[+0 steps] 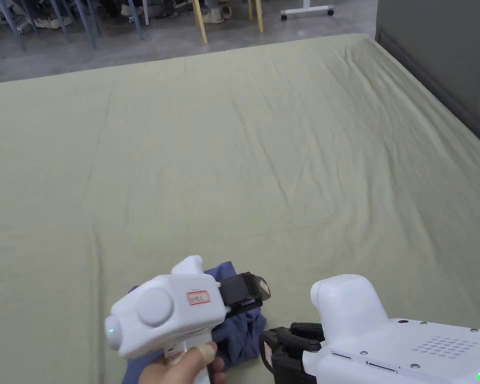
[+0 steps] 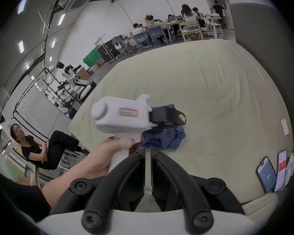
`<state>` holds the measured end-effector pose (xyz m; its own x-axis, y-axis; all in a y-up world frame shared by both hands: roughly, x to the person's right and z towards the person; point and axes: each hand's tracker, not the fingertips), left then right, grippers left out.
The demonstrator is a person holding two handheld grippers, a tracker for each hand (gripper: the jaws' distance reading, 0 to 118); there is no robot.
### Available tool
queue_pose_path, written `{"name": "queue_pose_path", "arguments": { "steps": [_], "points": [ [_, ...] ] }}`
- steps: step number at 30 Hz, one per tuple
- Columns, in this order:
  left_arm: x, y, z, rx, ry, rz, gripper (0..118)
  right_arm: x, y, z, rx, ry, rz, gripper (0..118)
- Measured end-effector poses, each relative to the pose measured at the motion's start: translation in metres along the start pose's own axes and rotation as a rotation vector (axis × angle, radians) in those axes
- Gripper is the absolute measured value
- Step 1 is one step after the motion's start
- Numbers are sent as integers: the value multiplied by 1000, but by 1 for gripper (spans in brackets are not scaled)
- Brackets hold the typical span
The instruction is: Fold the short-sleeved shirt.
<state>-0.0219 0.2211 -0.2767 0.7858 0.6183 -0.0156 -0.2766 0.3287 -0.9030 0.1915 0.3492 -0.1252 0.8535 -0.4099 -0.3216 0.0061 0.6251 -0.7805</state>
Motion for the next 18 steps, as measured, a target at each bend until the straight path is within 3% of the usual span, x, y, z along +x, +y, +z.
{"name": "queue_pose_path", "arguments": {
  "steps": [1,3,5,6,7,9,15,18],
  "points": [
    [6,-3,21,78,-1,-39,98,1,1,3,14,10,-2,8],
    [9,-5,48,204,48,-123,77,4,3,11,56,21,-8,8],
    [13,-5,55,246,278,-186,59,7,4,17,88,15,-10,8],
    [9,-3,47,228,359,-221,12,9,5,19,95,7,-7,8],
    [2,-1,40,194,346,-209,6,10,5,21,101,-3,-4,8],
    [-9,1,24,94,206,-153,6,13,5,21,104,-28,-10,8],
    [12,-30,-72,-91,293,-303,6,24,-3,26,80,-64,-64,8],
    [32,-40,-86,-31,315,-346,6,26,-7,32,76,-95,-59,8]
  ]
}}
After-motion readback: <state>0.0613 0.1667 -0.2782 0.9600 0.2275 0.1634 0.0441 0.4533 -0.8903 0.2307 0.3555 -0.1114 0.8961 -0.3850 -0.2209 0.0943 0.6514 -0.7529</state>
